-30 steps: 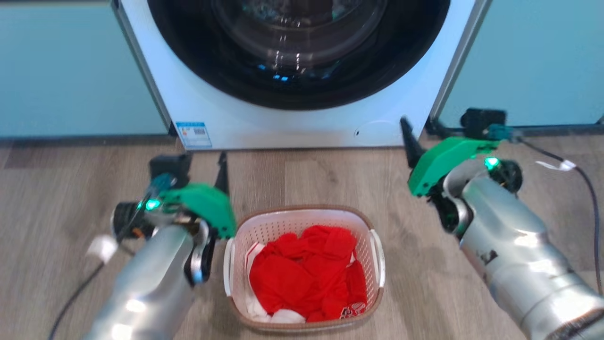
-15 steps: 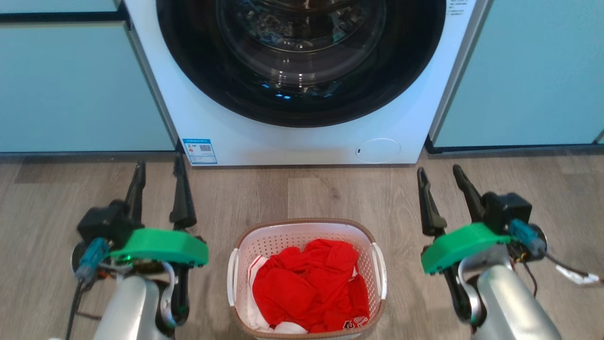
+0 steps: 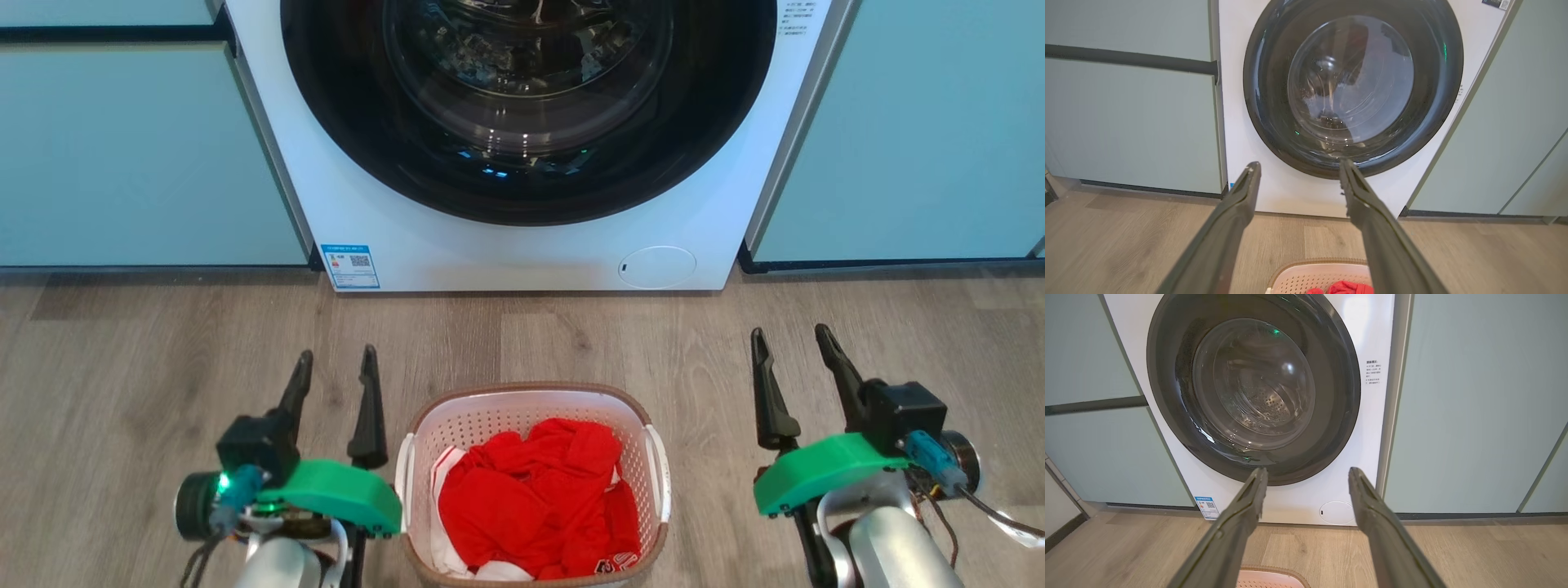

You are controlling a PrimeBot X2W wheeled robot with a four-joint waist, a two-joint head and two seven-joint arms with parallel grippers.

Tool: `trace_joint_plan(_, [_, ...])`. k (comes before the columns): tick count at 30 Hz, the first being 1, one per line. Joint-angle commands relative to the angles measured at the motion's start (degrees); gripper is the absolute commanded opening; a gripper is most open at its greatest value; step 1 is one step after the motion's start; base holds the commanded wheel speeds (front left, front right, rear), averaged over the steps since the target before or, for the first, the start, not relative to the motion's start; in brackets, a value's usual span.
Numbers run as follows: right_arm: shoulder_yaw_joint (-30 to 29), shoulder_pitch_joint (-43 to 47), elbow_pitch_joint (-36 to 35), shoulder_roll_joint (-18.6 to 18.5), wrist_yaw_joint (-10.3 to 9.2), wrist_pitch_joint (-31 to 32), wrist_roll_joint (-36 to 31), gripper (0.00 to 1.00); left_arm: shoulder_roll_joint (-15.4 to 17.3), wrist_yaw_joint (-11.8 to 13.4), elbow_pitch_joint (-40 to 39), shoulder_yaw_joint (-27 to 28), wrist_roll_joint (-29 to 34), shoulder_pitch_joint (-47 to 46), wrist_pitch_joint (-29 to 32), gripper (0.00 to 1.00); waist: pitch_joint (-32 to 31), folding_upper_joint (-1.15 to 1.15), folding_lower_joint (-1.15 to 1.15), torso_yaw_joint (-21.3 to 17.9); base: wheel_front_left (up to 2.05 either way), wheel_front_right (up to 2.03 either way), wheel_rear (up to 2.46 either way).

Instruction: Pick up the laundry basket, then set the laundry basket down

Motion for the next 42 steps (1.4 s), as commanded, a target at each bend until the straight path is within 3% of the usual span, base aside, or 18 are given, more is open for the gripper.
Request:
trace_joint_plan(1, [0.93, -1.42, -2.28, 0.36, 0.23, -0.69, -0.88, 1.00, 0.20, 0.31, -1.24, 1.38, 1.00, -1.93, -0.29, 1.00, -0.01, 0.00, 0.01, -0.08, 0.00, 0.00, 0.00])
trace_joint_plan(6, [0.54, -0.57, -2.42, 0.36, 0.23, -0.69, -1.42, 1.00, 0.20, -1.82, -0.27, 0.77, 1.91, -2.61, -0.29, 1.00, 0.03, 0.00, 0.01, -0.09, 0.00, 0.00, 0.00])
trace_joint_plan(42, [-0.17, -0.81, -0.77, 0.37, 0.23, -0.69, -0.45, 1.00, 0.19, -4.22, 0.86, 2.99, -1.88, -3.34, -0.29, 1.00, -0.27, 0.00, 0.01, -0.49, 0.00, 0.00, 0.00])
